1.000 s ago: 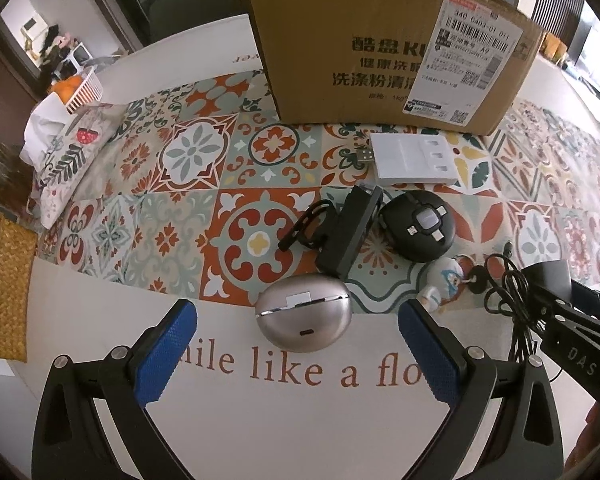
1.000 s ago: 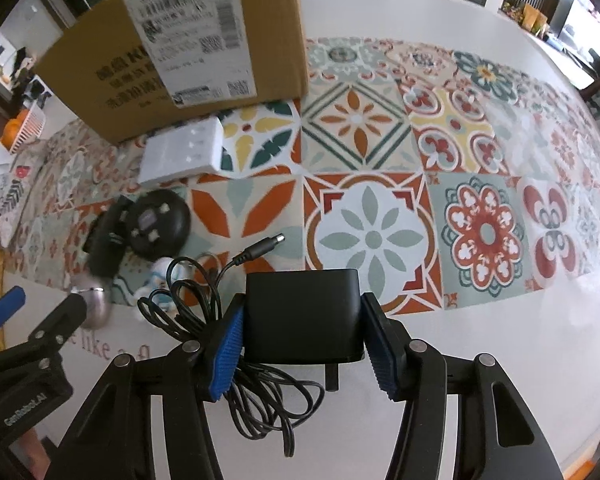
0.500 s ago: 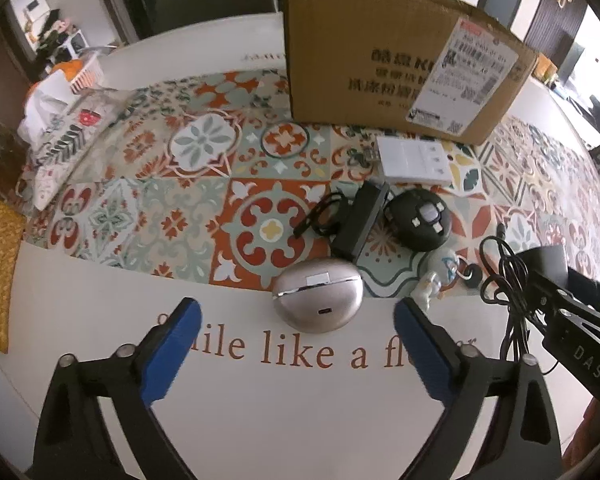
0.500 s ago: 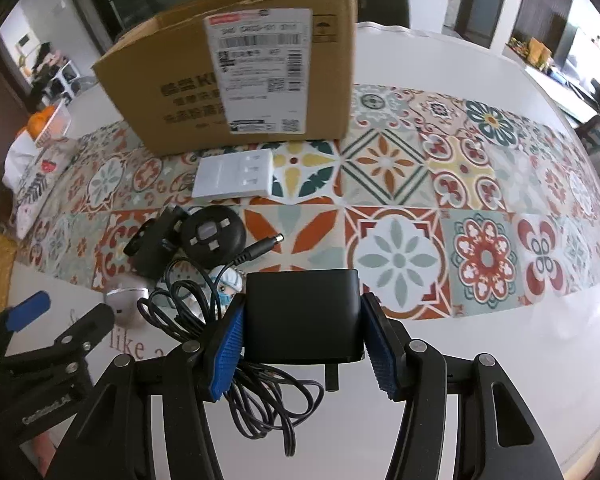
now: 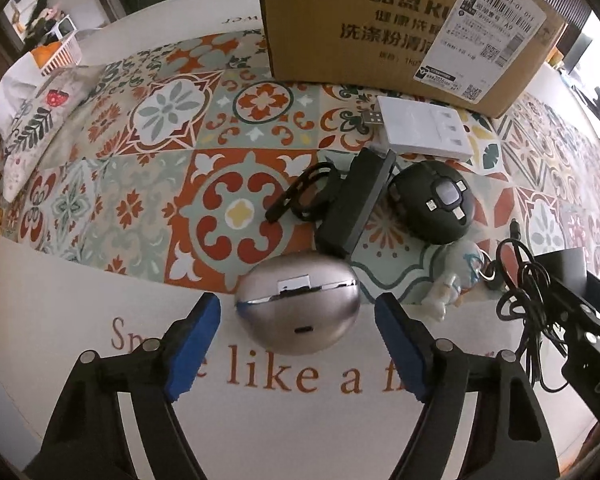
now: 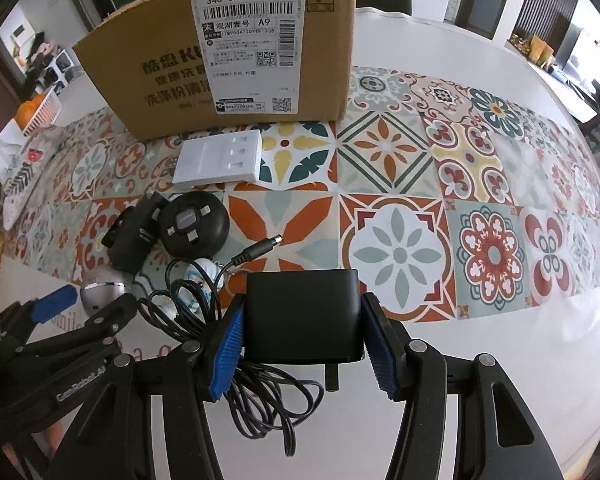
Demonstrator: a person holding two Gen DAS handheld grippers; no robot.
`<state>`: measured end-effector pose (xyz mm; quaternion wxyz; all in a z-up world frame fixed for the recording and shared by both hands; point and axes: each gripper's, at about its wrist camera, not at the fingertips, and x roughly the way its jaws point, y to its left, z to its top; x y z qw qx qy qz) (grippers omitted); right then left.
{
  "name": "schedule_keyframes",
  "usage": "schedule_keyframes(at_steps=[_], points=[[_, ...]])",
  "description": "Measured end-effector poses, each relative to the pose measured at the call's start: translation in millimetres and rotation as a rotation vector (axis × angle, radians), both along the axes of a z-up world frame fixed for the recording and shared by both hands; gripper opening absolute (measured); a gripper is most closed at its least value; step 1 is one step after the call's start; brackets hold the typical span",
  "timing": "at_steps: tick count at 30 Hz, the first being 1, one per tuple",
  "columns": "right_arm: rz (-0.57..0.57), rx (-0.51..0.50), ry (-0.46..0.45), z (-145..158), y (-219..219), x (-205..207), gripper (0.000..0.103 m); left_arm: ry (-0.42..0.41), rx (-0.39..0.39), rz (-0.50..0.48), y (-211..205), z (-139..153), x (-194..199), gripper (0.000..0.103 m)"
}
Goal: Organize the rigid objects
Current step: 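Grasp the silver earbud case with the left tool while the right tool holds the adapter, then carry both items to the box and release the earbud case from the left tool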
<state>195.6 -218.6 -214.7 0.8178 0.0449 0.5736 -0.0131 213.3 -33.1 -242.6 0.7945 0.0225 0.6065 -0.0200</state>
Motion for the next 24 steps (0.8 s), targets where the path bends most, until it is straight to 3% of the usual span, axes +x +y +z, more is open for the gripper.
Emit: schedule_keyframes(at_steps=[5, 13, 24], points=[[0.002, -0.013, 0.007, -3.4, 1.5, 2.0, 0.056, 0.012, -0.005, 0.004, 0.9, -7.7, 2.9, 0.065], [0.011, -0.017, 0.009, -3.0, 4.8, 0.2, 0.056, -0.020, -0.002, -0.029, 1.6, -6.5, 0.0, 0.065], [0.005, -0.011, -0.043, 18.9, 3.7, -10.2, 0.056, -0.097, -0.018, -0.046, 1.1, 25.3, -12.5, 0.065]])
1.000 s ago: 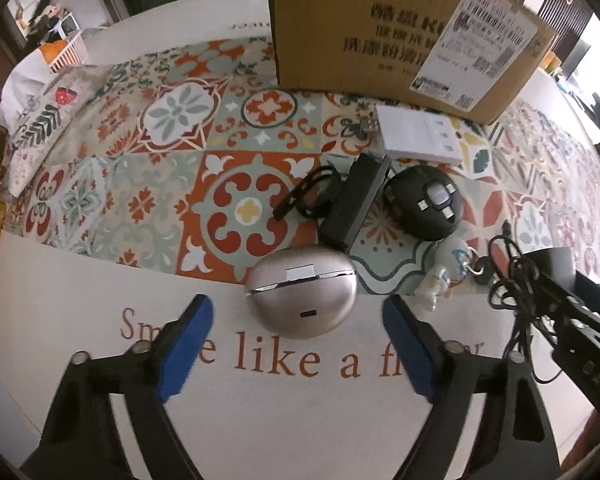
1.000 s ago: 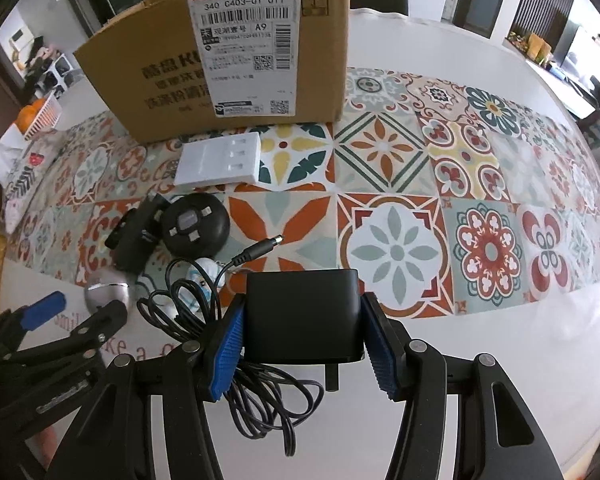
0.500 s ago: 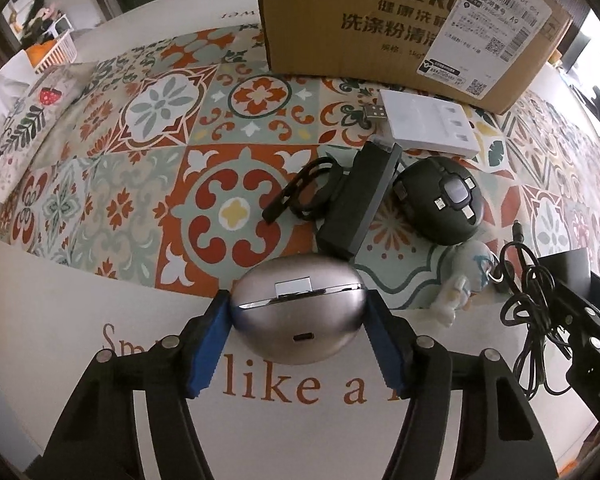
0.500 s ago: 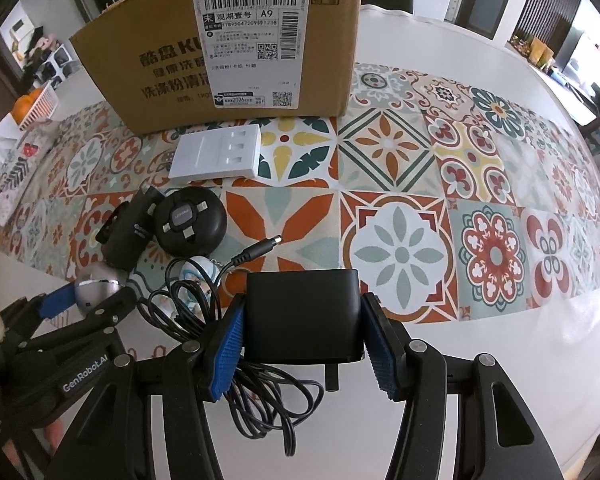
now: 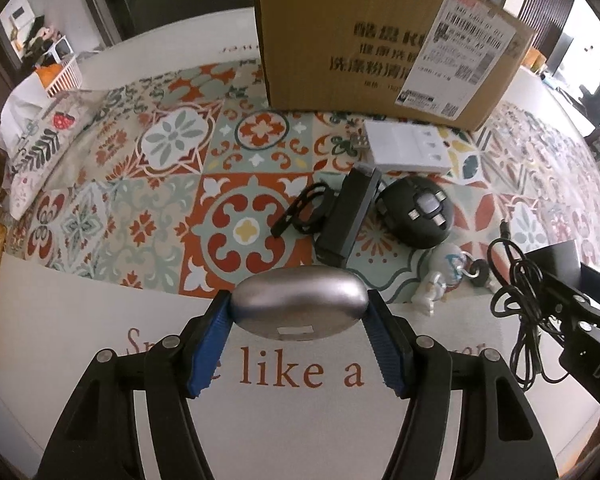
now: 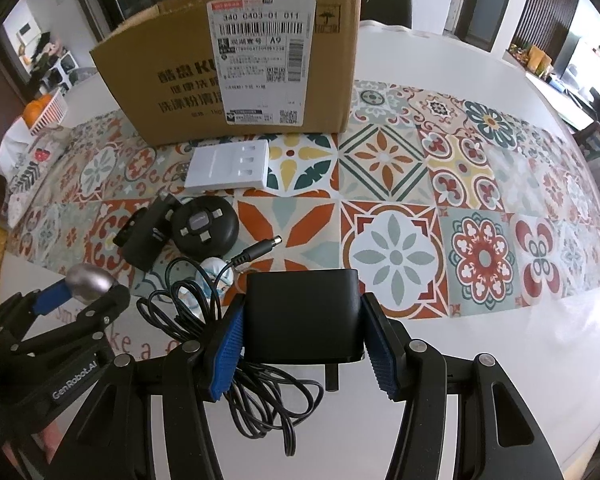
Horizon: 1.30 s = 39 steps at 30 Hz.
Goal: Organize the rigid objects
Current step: 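Carry both items to the box and release the earbud case from the left tool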
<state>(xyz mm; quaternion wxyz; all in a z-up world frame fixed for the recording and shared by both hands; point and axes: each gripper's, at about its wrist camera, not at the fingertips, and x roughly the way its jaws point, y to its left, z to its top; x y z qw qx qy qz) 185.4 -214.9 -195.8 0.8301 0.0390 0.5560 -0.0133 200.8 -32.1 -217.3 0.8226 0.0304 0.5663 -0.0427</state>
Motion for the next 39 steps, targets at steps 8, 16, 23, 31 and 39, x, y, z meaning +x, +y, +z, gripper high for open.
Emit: schedule_keyframes(at_steps=[8, 16, 23, 31, 39], points=[[-0.006, 0.004, -0.071, 27.5, 0.6, -4.3, 0.056, -0.069, -0.010, -0.015, 1.2, 32.5, -0.5, 0.065], [-0.013, 0.013, -0.149, 56.5, 0.6, -5.2, 0.056, -0.165, -0.019, -0.032, 3.5, 70.5, 1.3, 0.065], [-0.012, 0.019, -0.220, 82.1, 1.4, -0.1, 0.056, -0.228, -0.043, -0.046, 4.4, 96.6, 9.1, 0.065], [-0.020, 0.025, -0.296, 106.9, -1.9, 9.6, 0.056, -0.318, -0.046, -0.065, 1.5, 126.6, 20.1, 0.065], [-0.025, 0.045, -0.370, 130.5, -5.2, 23.9, 0.056, -0.387, -0.061, -0.074, -0.4, 154.4, 34.9, 0.065]])
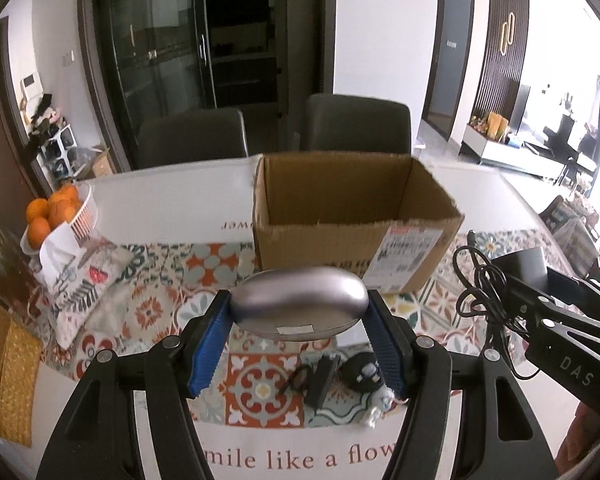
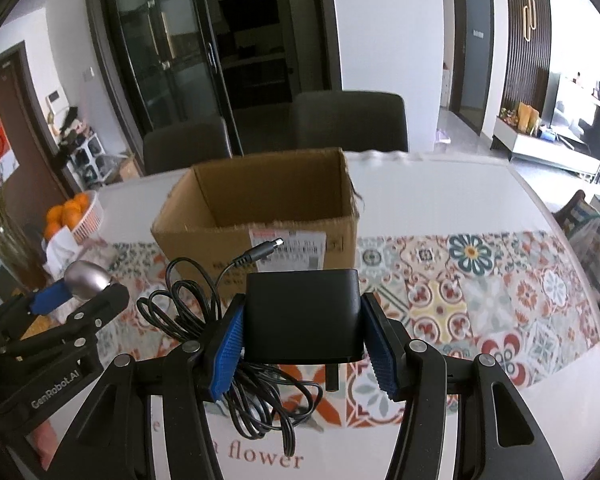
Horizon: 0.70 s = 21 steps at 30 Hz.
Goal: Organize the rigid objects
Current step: 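Carry both items to the box and release the earbud case from the left tool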
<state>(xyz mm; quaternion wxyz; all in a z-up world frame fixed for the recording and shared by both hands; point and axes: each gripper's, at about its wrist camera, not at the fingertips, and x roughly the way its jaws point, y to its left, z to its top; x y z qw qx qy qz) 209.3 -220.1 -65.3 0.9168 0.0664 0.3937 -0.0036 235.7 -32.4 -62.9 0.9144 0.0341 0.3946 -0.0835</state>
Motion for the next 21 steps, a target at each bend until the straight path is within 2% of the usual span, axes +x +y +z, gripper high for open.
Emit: schedule_keyframes(at_steps=[8, 12, 21], points=[[0.000, 0.016, -0.055, 19.9, -3.3, 16.0, 0.056, -0.045, -0.005, -0.013, -5.2, 23.1, 17.5, 0.065], [0.000, 0.021, -0.068, 26.9, -6.3, 28.1, 0.056, -0.041, -0.032, -0.035, -8.5, 30.8, 31.4, 0.065], [-0.010, 0.006, -0.096, 37.1, -10.4, 59.3, 0.056, -0.053, -0.005, -0.055, -17.5, 43.2, 63.3, 0.065]])
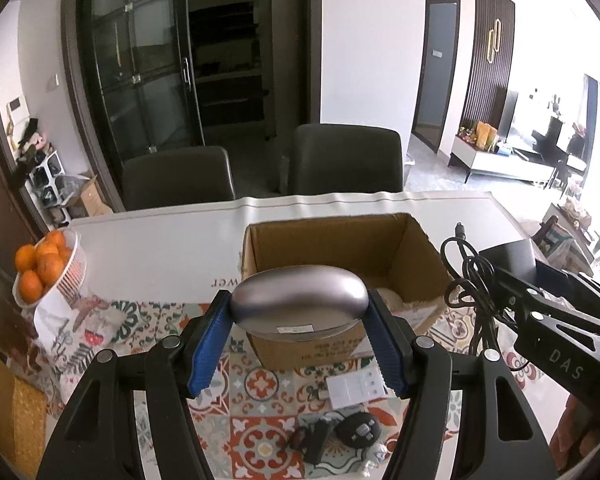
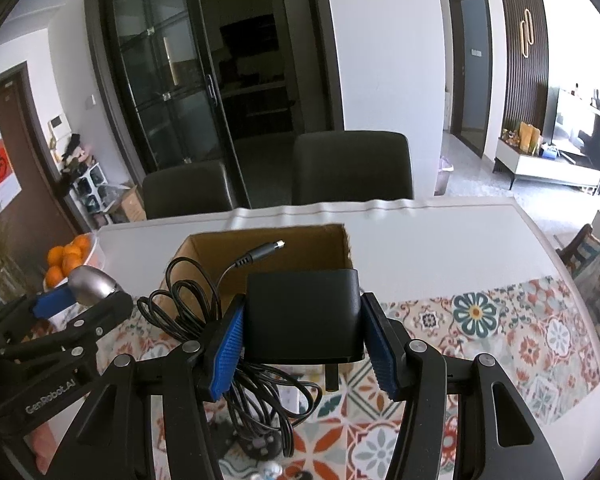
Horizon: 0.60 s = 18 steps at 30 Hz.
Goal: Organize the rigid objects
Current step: 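Carry both items to the box and release the earbud case from the left tool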
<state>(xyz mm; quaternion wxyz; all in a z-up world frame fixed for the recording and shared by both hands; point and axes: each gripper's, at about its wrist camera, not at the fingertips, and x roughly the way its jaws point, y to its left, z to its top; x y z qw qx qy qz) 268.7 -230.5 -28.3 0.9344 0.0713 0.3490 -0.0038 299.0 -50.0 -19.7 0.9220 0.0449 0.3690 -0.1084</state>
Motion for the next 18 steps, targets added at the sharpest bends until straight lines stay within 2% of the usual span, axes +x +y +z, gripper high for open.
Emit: schedule_keyframes(at_steps=[9, 18], points=[[0.015, -0.006, 0.015, 5.6, -2.2, 39.5, 0.056, 0.037, 0.010, -0.048, -10.2, 6.4, 42.7, 0.065], [0.008, -0.037, 0.042, -1.3, -7.1, 72.1, 0.056, 0.127, 0.063, -0.065, -24.8, -8.7, 84.2, 0.065]])
